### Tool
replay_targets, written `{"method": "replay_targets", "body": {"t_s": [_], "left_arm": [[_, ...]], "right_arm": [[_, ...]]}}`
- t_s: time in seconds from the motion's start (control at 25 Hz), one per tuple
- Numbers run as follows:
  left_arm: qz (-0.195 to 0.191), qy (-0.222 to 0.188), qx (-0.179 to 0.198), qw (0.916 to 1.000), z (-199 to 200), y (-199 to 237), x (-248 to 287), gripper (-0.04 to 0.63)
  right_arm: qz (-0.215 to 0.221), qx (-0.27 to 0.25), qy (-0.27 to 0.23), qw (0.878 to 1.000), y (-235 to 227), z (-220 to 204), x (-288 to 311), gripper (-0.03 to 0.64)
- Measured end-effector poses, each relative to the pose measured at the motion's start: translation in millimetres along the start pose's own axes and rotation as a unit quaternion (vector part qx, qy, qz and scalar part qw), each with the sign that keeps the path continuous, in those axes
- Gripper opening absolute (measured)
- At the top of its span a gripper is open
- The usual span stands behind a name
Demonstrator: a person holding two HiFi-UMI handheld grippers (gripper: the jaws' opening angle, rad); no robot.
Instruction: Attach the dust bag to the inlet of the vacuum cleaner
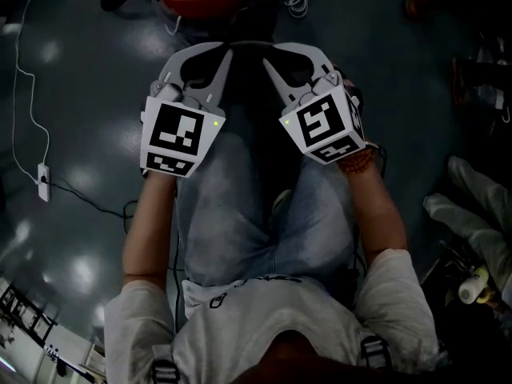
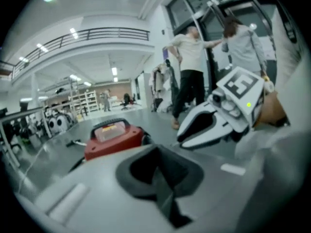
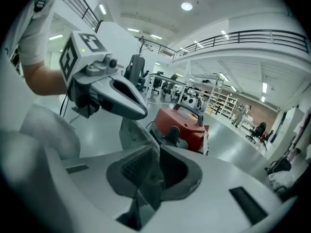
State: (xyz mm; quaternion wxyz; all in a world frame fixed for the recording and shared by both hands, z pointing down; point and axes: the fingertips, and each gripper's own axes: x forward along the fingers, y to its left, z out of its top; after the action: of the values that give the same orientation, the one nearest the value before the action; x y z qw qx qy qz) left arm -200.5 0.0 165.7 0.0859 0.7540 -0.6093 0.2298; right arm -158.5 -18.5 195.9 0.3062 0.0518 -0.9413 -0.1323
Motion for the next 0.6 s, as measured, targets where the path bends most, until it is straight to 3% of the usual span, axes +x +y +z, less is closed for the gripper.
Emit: {"method": "replay_targets", "body": {"t_s": [0.2, 0.36, 0.6], "left_arm": [[0.031, -0.020, -0.105, 0.9939, 2.8, -5.3, -1.8, 0.002], [0.065, -0.041, -0.137, 0.9876, 4.2, 1.4, -6.1, 0.002], [0.056, -0.056, -0.187, 0.9791, 2.8, 2.1, -7.7, 0.002]], "right_arm": [[-0.004, 0.121, -0.066, 0.990, 2.0, 23.3, -9.4, 0.046], [-0.015, 0.213, -0.110, 0.971, -1.5, 22.7, -10.7, 0.034], [-0.023, 0.258, -0.136, 0.956, 0.1, 22.7, -17.4, 0.011]]}}
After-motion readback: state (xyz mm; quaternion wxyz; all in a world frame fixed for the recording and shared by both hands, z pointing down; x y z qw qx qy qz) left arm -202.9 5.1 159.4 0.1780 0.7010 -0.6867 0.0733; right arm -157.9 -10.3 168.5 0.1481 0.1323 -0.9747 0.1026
